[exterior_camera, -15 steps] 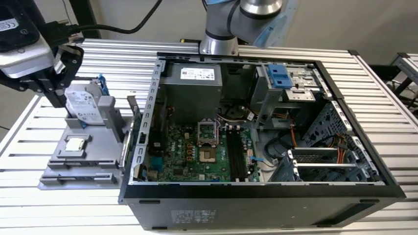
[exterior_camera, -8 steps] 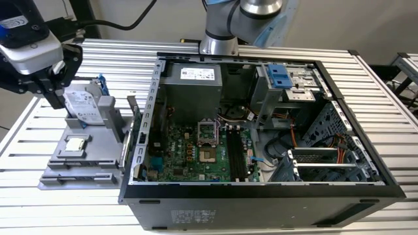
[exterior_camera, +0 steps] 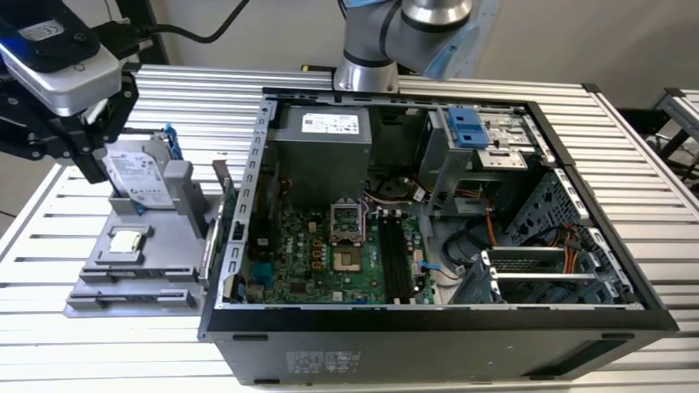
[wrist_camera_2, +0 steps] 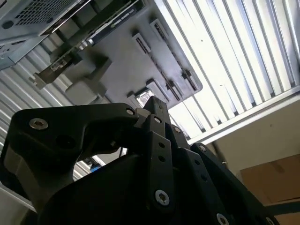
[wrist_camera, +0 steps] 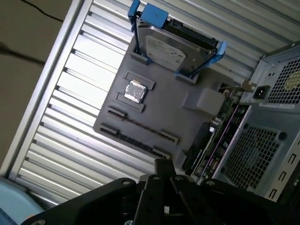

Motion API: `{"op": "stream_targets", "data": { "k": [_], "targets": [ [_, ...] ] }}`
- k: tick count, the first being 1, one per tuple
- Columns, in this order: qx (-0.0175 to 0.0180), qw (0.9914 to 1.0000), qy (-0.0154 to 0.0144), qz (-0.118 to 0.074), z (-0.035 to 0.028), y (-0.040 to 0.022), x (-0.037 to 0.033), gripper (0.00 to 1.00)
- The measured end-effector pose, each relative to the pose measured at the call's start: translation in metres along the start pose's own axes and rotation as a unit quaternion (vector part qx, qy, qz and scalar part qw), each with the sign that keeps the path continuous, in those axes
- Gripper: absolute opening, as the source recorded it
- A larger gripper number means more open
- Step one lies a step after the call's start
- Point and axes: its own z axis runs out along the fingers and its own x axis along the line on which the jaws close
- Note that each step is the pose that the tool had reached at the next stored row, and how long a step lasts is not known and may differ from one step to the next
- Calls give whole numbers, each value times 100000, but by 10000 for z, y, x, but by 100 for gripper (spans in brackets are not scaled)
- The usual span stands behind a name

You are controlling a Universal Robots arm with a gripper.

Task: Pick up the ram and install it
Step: 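Pick up the ram and move it above insertion slot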

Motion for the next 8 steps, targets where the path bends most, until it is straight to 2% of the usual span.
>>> {"op": "stream_targets", "data": {
  "k": [2,4,8],
  "targets": [
    [-21,99983,38,-1823,0,0,0,0],
    [-46,99931,77,-3709,0,0,0,0],
    [-88,99735,155,-7267,0,0,0,0]
  ]
}}
